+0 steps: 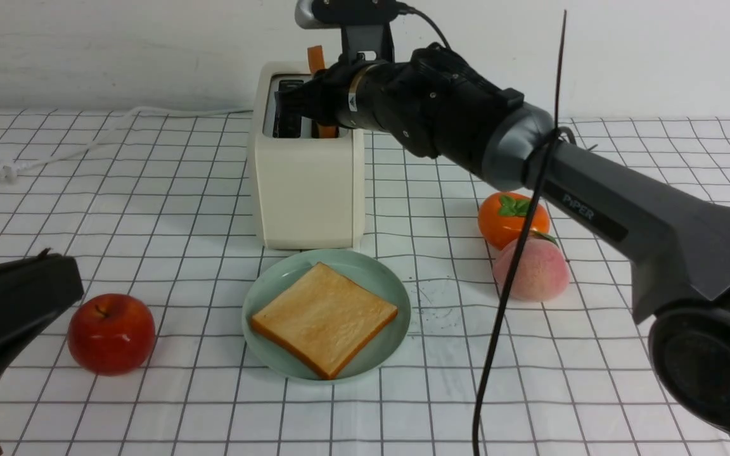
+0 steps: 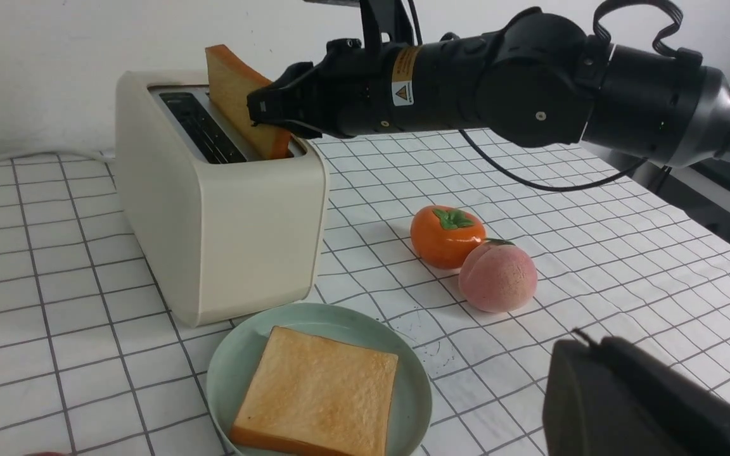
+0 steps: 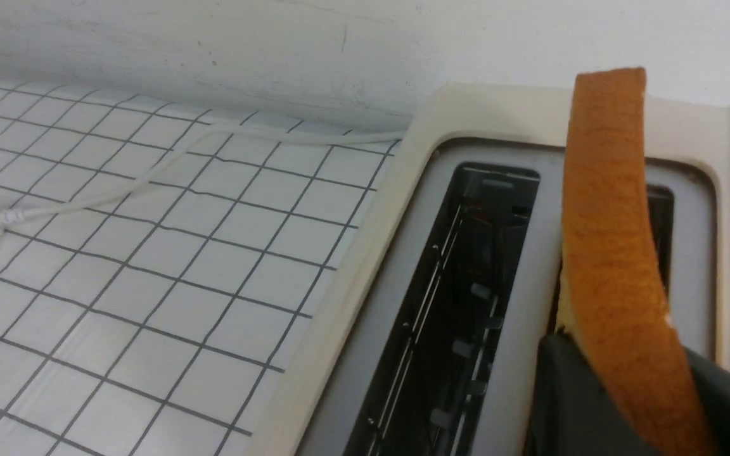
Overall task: Take toasted bread from bread machine on white checkered table place on plate.
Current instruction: 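Grasp the toast slice in the toaster and pull it up out of the slot with the right gripper, then place the held slice of bread on top of the slice on the plate with the right gripper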
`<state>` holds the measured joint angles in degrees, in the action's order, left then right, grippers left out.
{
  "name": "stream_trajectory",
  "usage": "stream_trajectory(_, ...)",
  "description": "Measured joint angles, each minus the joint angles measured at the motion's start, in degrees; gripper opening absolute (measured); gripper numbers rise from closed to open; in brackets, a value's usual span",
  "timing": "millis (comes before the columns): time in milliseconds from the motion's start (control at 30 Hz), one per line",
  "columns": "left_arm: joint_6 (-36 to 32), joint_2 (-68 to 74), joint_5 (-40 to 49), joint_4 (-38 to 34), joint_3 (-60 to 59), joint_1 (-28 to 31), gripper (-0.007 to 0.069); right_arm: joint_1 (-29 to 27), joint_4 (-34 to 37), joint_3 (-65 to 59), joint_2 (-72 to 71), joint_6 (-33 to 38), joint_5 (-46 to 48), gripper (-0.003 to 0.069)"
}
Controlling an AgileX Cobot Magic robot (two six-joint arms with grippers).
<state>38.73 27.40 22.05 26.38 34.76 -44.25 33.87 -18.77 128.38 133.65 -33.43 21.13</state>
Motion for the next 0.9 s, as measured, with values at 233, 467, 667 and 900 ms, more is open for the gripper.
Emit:
stream_trajectory(233,0.00,0.00,0.41,0.34,0.00,0.00,0.0004,1.00,-0.25,-0.28,-7.95,0.13,-0.06,0.0125)
stream_trajectory(467,0.00,0.00,2.60,3.32,0.00,0.00,0.0004,9.99,0.96,0.22,-24.77,14.11,19.24,0.0125)
stream_trajectory(667,0.00,0.00,6.65,3.86,0.00,0.00,0.0004,11.90,10.87,-8.61,-35.22,25.36,38.25,0.0125)
stream_trajectory(900,0.00,0.00,7.01,3.81,0.00,0.00,0.0004,9.84,24.98,-35.57,-46.34,25.71,32.40,0.0125)
